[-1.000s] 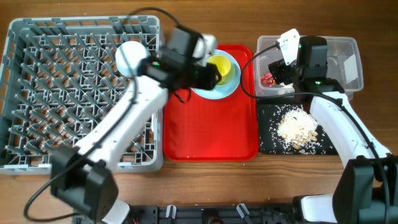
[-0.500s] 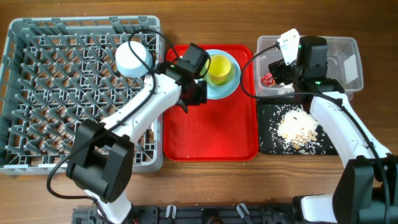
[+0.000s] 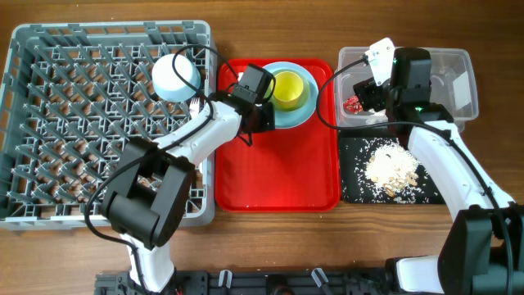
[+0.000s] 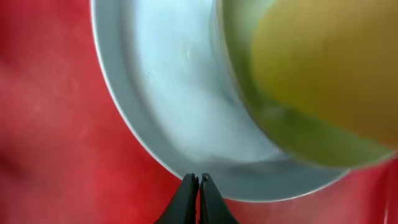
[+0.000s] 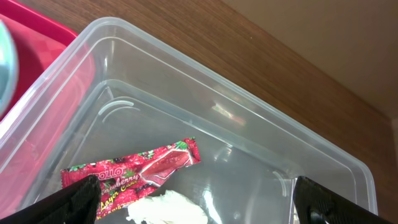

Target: Sort waste into correct bins and load items into the dishwasher rack

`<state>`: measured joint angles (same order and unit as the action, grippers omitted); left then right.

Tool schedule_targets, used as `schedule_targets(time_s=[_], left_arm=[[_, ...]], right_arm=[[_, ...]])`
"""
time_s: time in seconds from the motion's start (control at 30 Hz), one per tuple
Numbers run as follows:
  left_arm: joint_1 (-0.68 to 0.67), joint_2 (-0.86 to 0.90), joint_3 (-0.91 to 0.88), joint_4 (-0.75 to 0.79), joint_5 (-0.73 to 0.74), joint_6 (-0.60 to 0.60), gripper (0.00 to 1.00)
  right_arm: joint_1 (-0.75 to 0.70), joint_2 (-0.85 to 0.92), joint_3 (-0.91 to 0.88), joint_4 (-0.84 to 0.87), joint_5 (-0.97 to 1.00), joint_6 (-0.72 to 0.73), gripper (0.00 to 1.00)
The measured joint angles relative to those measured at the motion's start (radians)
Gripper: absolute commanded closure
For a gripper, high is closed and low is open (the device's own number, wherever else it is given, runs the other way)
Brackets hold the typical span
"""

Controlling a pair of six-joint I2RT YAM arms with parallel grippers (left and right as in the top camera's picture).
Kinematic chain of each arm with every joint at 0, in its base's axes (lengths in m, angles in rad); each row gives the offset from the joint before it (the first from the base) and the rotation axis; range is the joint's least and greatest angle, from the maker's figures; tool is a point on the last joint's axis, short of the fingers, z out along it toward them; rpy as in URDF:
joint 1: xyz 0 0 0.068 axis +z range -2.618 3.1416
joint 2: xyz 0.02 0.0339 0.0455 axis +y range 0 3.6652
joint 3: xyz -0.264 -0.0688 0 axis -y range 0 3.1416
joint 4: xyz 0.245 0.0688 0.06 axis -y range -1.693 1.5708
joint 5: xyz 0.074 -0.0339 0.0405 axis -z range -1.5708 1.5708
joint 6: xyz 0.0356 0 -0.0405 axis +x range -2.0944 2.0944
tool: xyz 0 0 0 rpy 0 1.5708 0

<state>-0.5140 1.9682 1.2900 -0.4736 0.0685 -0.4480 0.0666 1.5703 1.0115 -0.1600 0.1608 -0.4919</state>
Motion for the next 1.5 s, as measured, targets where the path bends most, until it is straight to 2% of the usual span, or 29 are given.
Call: schedule_targets(time_s=[0.53,0.7,0.9,1.2,1.5], left_arm=[[0.006,0.014,-0.002,0.048,0.01,-0.001,0.96],[0.006,-0.004,-0.003,0.05,0.068,-0.004,0.96],[0.006,-0.027,-0.003,0.065,0.035,-0.006,0.96],[0.007,0.012,-0.004,0.175,0.017,-0.006,0.96],[0.007,0.012,-0.004,0.099,-0.026,-0.006,0.96]], right_arm=[[0.0,0.0,0.0,0.0,0.0,0.0,0.0],[0.0,0.0,0.0,0.0,0.0,0.0,0.0],[0.0,0.0,0.0,0.0,0.0,0.0,0.0],[0.0,0.0,0.0,0.0,0.0,0.0,0.0],[0.0,0.0,0.0,0.0,0.0,0.0,0.0]])
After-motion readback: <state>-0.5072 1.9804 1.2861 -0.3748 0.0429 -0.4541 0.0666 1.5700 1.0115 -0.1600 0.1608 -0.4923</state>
